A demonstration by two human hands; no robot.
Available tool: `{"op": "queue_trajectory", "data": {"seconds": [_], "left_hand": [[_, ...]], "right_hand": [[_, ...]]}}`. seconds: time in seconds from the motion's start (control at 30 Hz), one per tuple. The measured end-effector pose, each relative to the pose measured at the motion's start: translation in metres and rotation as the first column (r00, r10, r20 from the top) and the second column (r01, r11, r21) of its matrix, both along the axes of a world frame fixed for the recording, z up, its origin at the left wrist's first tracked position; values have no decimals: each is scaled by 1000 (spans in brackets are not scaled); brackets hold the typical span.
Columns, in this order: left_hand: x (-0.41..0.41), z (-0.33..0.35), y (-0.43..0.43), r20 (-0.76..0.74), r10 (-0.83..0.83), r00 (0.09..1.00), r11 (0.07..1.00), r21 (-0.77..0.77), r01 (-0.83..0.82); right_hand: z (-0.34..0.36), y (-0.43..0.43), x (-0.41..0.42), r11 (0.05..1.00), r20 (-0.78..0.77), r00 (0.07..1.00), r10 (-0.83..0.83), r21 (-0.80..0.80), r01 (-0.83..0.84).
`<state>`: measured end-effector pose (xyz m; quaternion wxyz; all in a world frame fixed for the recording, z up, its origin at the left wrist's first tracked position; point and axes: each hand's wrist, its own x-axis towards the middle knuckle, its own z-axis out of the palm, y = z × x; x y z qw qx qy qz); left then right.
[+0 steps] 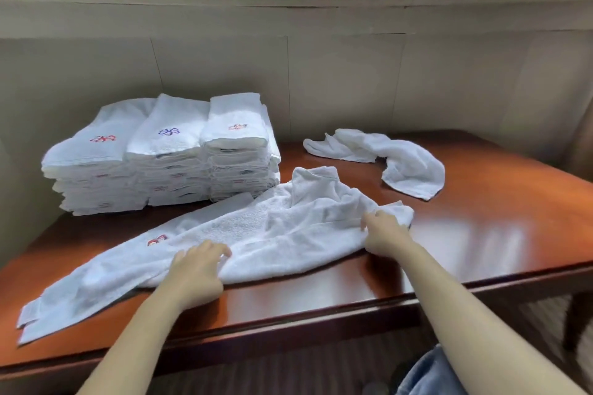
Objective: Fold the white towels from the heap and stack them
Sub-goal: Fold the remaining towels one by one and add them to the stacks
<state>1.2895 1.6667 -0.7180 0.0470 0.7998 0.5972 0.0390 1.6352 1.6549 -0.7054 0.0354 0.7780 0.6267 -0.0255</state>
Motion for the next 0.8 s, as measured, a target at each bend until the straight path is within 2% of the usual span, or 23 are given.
{"op": "queue_trajectory", "data": {"seconds": [0.07,0.13,0.17,0.23,0.27,0.3,0.33,0.4,0.43,0.47,0.5,0.53,0.57,0.6,0.63,0.67,0.73,0.8], "left_hand": [[13,3,-1,92,-27,995,998,-59,32],[21,4,-3,157,-10,987,986,-162,36],[24,4,-2,175,-26,984,985,-162,55],[30,6,-2,196,-53,979,998,-23,59],[34,8,-2,216,-44,975,996,90,25],[37,11,-3,242,-31,970,978,209,-21],[40,14,-4,281,-38,959,950,309,-53],[47,21,-7,357,-175,917,896,443,-2],[49,24,-9,395,-253,883,908,413,75],[50,27,-10,456,-285,843,943,290,162],[49,28,-12,491,-261,831,963,77,257],[46,31,-14,456,-238,858,925,-164,344],[42,36,-16,404,-238,883,840,-372,396],[37,41,-17,376,-236,896,747,-520,414],[33,45,-19,388,-231,892,681,-590,433],[30,50,-21,429,-208,879,655,-606,451],[27,57,-15,562,-89,822,690,-560,458],[26,57,-5,671,16,741,797,-456,396]], "right_hand": [[-1,0,-1,993,7,999,-34,111,33],[5,-5,0,999,33,999,-34,43,32],[4,-8,-1,999,49,998,-40,-8,41],[6,-15,-3,991,82,991,-106,-71,112],[10,-17,-2,988,58,986,-153,-21,155],[15,-18,1,973,-14,981,-192,125,192],[20,-18,4,915,-116,972,-206,329,233],[33,-22,13,654,-227,962,-149,708,268],[43,-24,16,543,-204,971,-124,805,238],[50,-26,19,515,-164,978,-125,832,206],[55,-29,22,588,-127,979,-158,785,197],[56,-32,25,728,-81,974,-213,652,213],[56,-35,27,860,-30,964,-264,445,250],[54,-39,28,930,-3,952,-305,213,299],[53,-42,29,942,6,942,-334,21,334],[51,-43,28,936,3,940,-342,-83,341],[48,-39,23,943,-13,946,-325,-76,323],[45,-28,13,963,-30,963,-269,18,270]]}}
